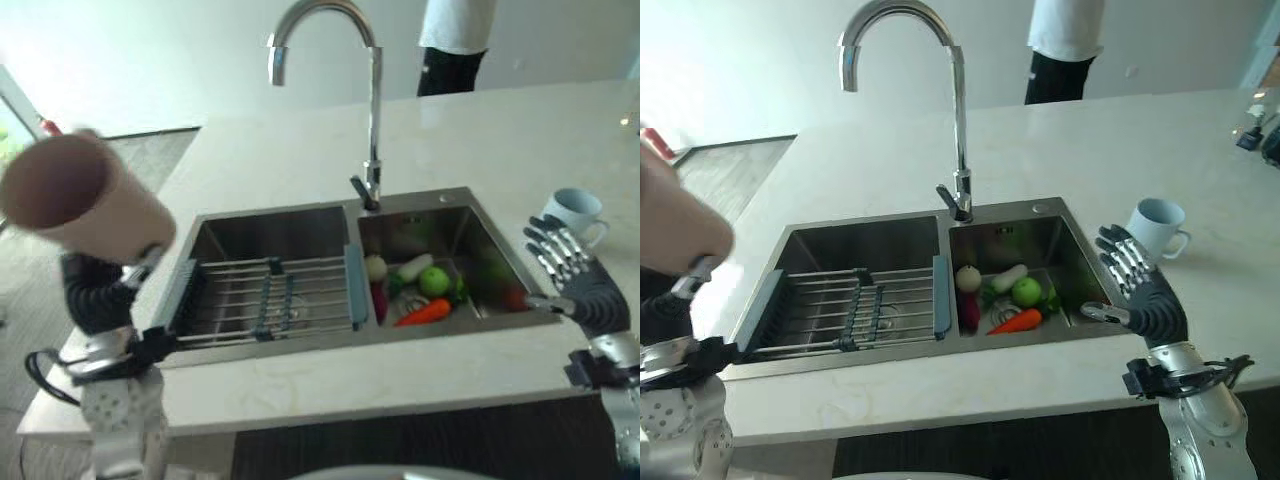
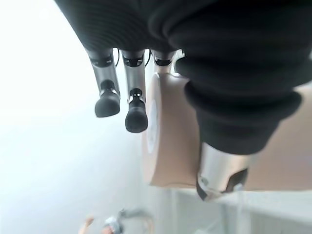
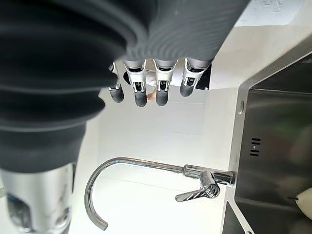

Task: Place the dishes in the dishwasher.

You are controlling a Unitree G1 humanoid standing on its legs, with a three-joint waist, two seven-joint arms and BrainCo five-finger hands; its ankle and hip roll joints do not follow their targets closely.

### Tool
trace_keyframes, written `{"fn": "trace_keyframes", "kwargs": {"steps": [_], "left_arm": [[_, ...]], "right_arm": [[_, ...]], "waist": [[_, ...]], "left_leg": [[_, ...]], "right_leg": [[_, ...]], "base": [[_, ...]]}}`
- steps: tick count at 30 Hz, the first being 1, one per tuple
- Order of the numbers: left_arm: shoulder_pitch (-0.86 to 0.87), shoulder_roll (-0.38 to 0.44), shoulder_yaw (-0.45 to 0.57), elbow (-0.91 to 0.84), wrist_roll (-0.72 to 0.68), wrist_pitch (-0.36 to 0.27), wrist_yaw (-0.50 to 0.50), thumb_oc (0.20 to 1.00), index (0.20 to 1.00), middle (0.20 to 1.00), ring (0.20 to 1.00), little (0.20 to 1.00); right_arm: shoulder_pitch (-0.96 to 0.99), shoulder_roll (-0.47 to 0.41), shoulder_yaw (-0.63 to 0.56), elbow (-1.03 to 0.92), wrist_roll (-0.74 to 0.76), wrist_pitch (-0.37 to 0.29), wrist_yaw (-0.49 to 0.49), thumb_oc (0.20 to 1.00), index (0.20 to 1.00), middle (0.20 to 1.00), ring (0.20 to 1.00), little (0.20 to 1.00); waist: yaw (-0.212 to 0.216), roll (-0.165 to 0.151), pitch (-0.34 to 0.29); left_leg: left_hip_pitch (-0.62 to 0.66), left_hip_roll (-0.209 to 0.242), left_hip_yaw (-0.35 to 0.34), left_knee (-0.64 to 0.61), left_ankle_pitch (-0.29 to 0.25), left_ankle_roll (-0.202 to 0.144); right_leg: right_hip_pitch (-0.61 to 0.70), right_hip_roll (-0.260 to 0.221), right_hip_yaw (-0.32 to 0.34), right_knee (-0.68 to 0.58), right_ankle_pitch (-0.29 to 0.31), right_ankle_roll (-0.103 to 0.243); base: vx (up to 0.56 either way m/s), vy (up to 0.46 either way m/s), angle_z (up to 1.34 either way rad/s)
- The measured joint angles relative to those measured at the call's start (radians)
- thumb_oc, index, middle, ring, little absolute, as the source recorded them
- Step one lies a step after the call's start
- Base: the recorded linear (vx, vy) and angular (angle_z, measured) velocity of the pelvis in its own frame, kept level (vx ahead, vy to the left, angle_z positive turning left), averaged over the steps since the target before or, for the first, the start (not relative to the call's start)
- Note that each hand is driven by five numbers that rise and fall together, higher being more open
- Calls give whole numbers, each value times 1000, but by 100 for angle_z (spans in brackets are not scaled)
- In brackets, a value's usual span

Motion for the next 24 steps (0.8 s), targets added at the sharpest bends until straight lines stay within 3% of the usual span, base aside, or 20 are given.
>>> {"fn": "trace_keyframes", "kwargs": {"steps": [2, 4, 5, 8, 9, 11, 12, 14, 15, 16, 17, 19, 20, 21, 22, 23, 24], "left_arm": [[-61, 7, -23, -1, -9, -27, 14, 200, 200, 200, 200, 200], [-147, 55, -85, -1, -28, -43, 45, 200, 200, 200, 200, 200], [-163, 60, -126, -1, -28, -45, 55, 200, 200, 200, 200, 200], [-119, 61, -141, -23, -35, -44, 59, 200, 200, 200, 200, 200], [-114, 66, -119, -25, -52, -47, 55, 200, 200, 200, 200, 200], [-115, 73, -93, -25, -89, -49, 40, 200, 200, 200, 200, 200], [-112, 73, -87, -32, -118, -56, 18, 200, 200, 200, 200, 200], [-89, 71, -73, -48, -137, -84, -12, 200, 200, 200, 200, 200], [-85, 63, -71, -32, -162, -91, -42, 200, 200, 200, 200, 200], [-92, 39, -84, -26, -181, -86, -66, 200, 200, 200, 200, 200], [-101, 23, -116, -33, -204, -91, -81, 200, 200, 200, 200, 200], [-110, 44, -117, 3, -210, -93, -125, 200, 200, 200, 200, 200], [-101, 58, -117, 7, -243, -93, -133, 200, 200, 200, 200, 200], [-85, 83, -109, 6, -273, -102, -132, 200, 200, 200, 200, 200], [-76, 76, -106, 7, -276, -99, -140, 200, 200, 200, 200, 200], [-70, 71, -107, 6, -278, -95, -146, 200, 200, 200, 200, 200], [-54, 74, -93, 2, -283, -96, -153, 200, 200, 200, 200, 200]], "right_arm": [[-84, -6, 13, 0, 18, -22, -38, 1000, 1000, 1000, 1000, 1000], [-260, 3, 57, -16, 14, -56, -80, 1000, 1000, 1000, 1000, 1000], [-293, -3, 86, -24, -10, -60, -95, 1000, 1000, 1000, 1000, 1000], [-200, -28, 80, -44, -42, -74, -129, 1000, 1000, 1000, 1000, 1000], [-176, -28, 73, -40, -45, -77, -145, 1000, 1000, 1000, 1000, 1000], [-150, -29, 36, -44, -43, -87, -156, 1000, 1000, 1000, 1000, 1000], [-116, -31, -29, -71, -40, -127, -162, 1000, 1000, 1000, 1000, 1000], [-93, -44, -92, -116, -22, -175, -169, 1000, 1000, 1000, 1000, 1000], [-97, -44, -114, -119, -23, -185, -169, 1000, 1000, 1000, 1000, 1000], [-84, -36, -139, -131, -23, -187, -177, 1000, 1000, 1000, 1000, 1000], [-82, -48, -143, -130, -23, -195, -191, 1000, 1000, 1000, 1000, 1000], [-99, -44, -137, -112, 3, -190, -201, 1000, 1000, 1000, 1000, 1000], [-124, -39, -143, -98, 30, -191, -217, 1000, 1000, 1000, 1000, 1000], [-178, 16, -107, -54, 37, -192, -236, 1000, 1000, 1000, 1000, 1000], [-159, 98, -86, -82, 36, -191, -241, 1000, 1000, 1000, 1000, 1000], [-135, 108, -70, -89, 33, -194, -236, 1000, 1000, 1000, 1000, 1000], [-139, 124, -35, -58, 33, -192, -229, 1000, 1000, 1000, 1000, 1000]], "waist": [[33, -9, 32], [40, -3, 136], [44, 11, 190], [61, 23, 223], [57, -1, 238], [30, -59, 245], [12, -82, 241], [-12, -67, 230], [-25, -40, 218], [-52, -12, 202], [-77, 30, 173], [-66, 20, 140], [-63, -1, 121], [-22, -34, 71], [25, -59, 47], [21, -47, 48], [45, -41, 47]], "left_leg": [[-106, 7, -6, 60, 11, 3], [-213, 14, -25, 77, 50, 5], [-213, 17, -32, 49, 65, -2], [-196, 30, -36, 10, 60, -20], [-173, 30, 7, 35, 34, -14], [-150, 32, 103, 174, 14, -10], [-117, 44, 141, 272, -12, -41], [-36, 75, 168, 320, -34, -53], [30, 87, 177, 278, -66, -79], [95, 85, 221, 176, -63, -77], [120, 84, 233, 91, -6, -48], [149, 18, 221, -13, -10, -28], [141, -20, 233, -13, -11, -9], [129, -74, 225, -12, -22, 31], [82, -107, 188, 31, -48, 71], [85, -119, 175, 33, -55, 85], [87, -118, 162, 36, -67, 104]], "right_leg": [[-92, 0, -1, 44, 8, -9], [-202, -3, -21, 91, 25, -25], [-205, 2, -31, 88, 35, -30], [-182, 5, -74, 78, 31, -45], [-154, -19, -104, 70, 38, -82], [-87, -75, -147, 23, 42, -94], [-49, -118, -185, -1, 48, -88], [-31, -144, -213, 0, 58, -52], [-18, -153, -233, 13, 65, -33], [-5, -168, -262, 39, 52, -9], [-16, -180, -269, 88, 32, 16], [1, -257, -275, 121, 42, 51], [20, -300, -271, 133, 50, 62], [-8, -362, -266, 190, 58, 77], [-10, -428, -263, 233, 96, 128], [-28, -452, -269, 287, 115, 141], [-60, -455, -251, 318, 87, 180]], "base": [[-434, -179, 19], [-205, -154, 23], [-126, -122, 29], [-100, -20, 43], [-79, 80, 56], [-112, 121, 82], [-84, 259, 95], [-71, 403, 67], [-83, 355, 68], [-72, 381, 119], [-104, 596, 136], [-116, 628, 134], [-159, 888, 148], [-147, 967, 146], [-119, 884, 137], [-63, 525, 84], [-67, 463, 47]]}}
